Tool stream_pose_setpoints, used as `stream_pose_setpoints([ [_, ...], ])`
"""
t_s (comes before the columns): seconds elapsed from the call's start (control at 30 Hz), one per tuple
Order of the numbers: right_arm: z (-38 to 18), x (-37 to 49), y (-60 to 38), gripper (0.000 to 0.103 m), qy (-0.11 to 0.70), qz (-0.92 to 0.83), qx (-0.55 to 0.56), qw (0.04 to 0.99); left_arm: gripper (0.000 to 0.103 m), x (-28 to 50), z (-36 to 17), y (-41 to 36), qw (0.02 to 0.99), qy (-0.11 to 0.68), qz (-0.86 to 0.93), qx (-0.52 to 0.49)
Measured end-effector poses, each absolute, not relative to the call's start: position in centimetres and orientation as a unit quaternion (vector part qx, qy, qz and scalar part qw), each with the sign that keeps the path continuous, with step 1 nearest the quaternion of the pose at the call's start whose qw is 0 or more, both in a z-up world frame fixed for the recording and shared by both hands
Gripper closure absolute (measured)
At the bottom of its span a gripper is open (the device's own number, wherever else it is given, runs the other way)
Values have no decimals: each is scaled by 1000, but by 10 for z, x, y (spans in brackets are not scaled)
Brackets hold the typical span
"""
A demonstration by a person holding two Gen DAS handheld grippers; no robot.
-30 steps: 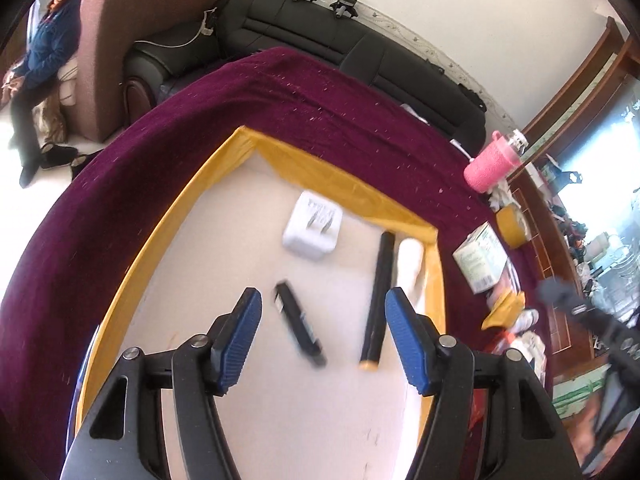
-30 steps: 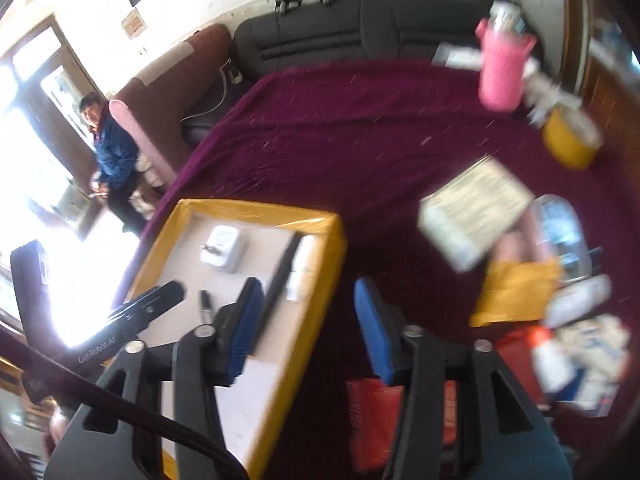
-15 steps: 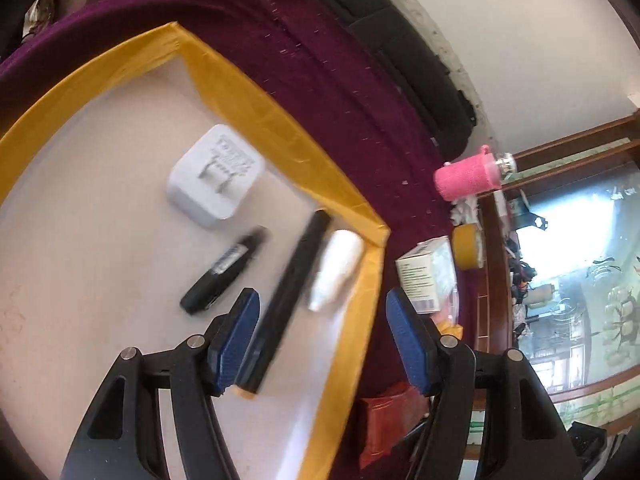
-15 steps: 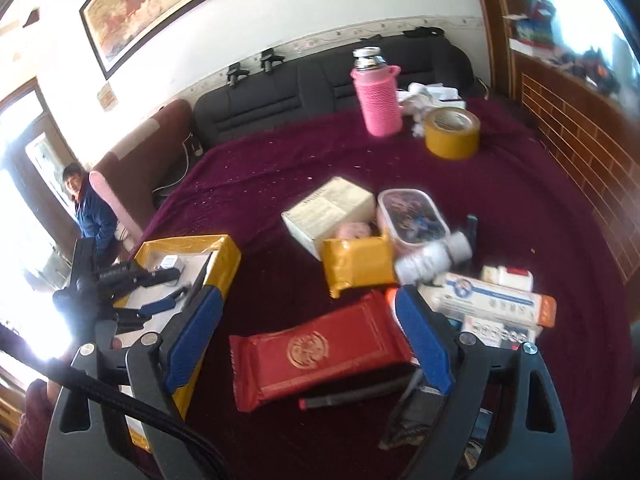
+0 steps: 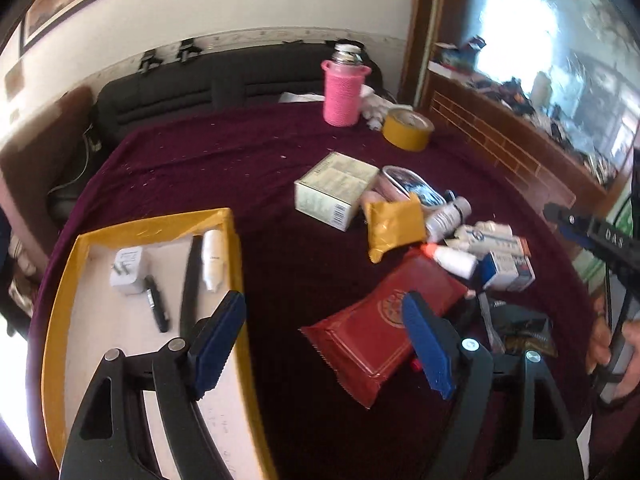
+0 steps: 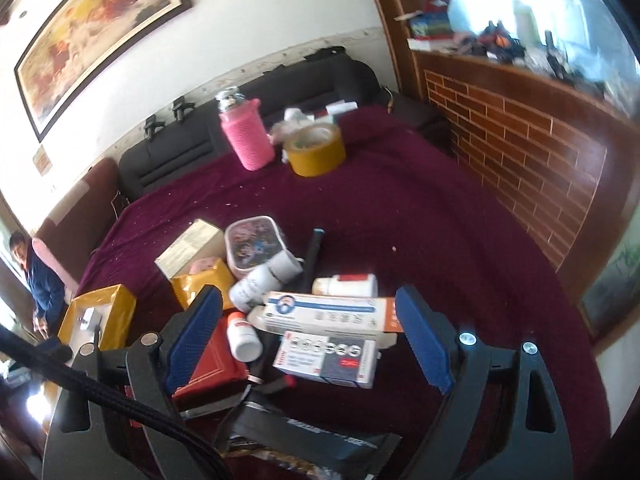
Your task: Organize objects
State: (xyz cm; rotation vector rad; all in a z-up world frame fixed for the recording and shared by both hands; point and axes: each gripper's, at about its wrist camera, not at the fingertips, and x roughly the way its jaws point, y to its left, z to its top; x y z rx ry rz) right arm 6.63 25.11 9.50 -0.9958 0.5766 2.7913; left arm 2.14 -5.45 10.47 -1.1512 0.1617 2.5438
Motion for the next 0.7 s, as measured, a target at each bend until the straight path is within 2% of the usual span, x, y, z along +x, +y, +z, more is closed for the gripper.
stream_pose_setpoints([
  [0.1, 83, 65, 266, 15, 203, 919, -331, 69, 28, 17, 93, -23, 177, 84, 886, -421],
  [0.37, 57, 59, 299, 15, 232, 918, -315, 68, 28, -34, 83, -3, 172, 36, 882, -436],
  [0.7, 44, 57, 307, 15, 257, 908, -329, 41, 28, -101, 49, 38, 185, 30, 874, -448],
])
